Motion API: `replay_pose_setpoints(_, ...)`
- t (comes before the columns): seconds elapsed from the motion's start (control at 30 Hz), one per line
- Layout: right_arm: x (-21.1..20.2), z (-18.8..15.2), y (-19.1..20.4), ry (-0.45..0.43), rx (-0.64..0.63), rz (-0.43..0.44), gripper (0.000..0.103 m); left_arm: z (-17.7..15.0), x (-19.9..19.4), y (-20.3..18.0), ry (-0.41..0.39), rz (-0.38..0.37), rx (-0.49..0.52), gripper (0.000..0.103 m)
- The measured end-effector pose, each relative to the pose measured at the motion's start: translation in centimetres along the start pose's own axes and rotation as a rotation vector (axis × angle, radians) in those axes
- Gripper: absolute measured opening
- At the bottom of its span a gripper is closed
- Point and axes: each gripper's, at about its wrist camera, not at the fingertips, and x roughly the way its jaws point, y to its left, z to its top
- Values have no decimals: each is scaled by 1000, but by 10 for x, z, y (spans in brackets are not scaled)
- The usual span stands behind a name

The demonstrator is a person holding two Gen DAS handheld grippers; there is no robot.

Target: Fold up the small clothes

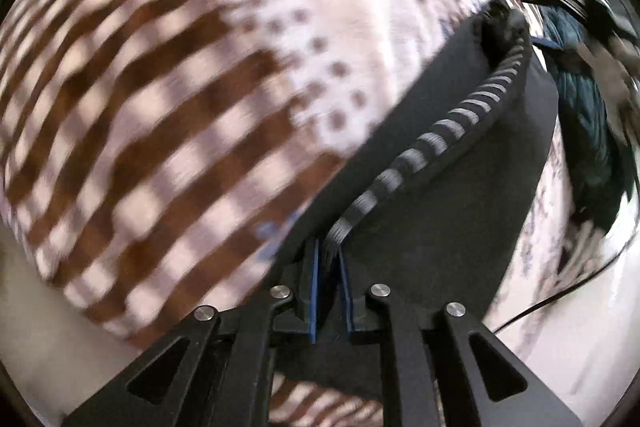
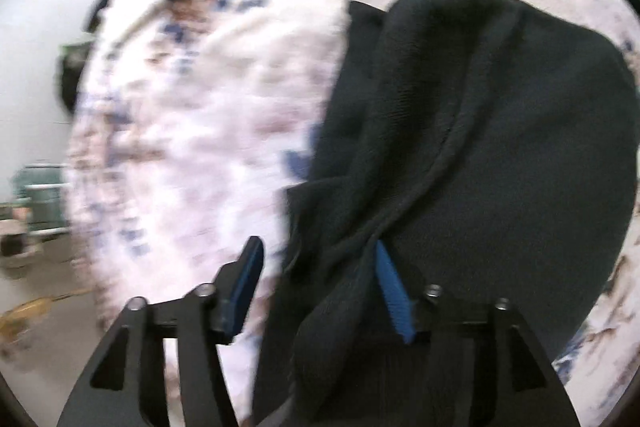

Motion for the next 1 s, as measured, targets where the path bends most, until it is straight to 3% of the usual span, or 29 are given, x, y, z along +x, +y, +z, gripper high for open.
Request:
replay_pose_setpoints(0.03,-13,-1,-4,-16,2,39,63,-2,-6,2,-5,10,-7,16)
replay_pose_setpoints(0.07,-28,-1,-9,-46,2,40,63,-4,-9,3,-7,24,-9,27)
replay_pose_setpoints(0.17,-69,0,-35,-142,3,-48,63,-6,-29,-5,-59,50,0,40)
replay_pose_setpoints(0.27,-88,21,-69,-178,41,-139,63,-4,-38,-22,-117,53,30,41)
replay_pose_setpoints(0.4,-76,59,-89,-162,132,-136,63,8,-22,-48,-125,99,97,41)
replay_pose_setpoints(0.5,-51,84,-66,-125,93,-130,63,17,-8,-60,-110,104,121,41)
replay_pose_setpoints(0.63,-7,106,-32,-70,9,-206,63,22,10,-72,-77,127,202,41)
replay_pose_setpoints(0.67,5,109,-29,-67,13,-237,55,22,18,-74,-49,111,237,41)
replay_pose_setpoints(0.7,11,112,-28,-71,17,-251,41,22,23,-76,-39,130,258,41)
replay_pose_setpoints(0.73,18,114,-25,-64,12,-294,7,22,29,-78,-26,154,297,41)
replay_pose_setpoints(0.8,17,114,-21,-99,21,-313,6,22,35,-80,-19,156,340,40)
replay_pose_setpoints(0.9,0,108,-15,-155,33,-294,5,21,34,-79,-41,168,376,8)
replay_pose_setpoints(1.0,-20,103,-10,-202,59,-250,5,20,28,-66,-45,148,351,7)
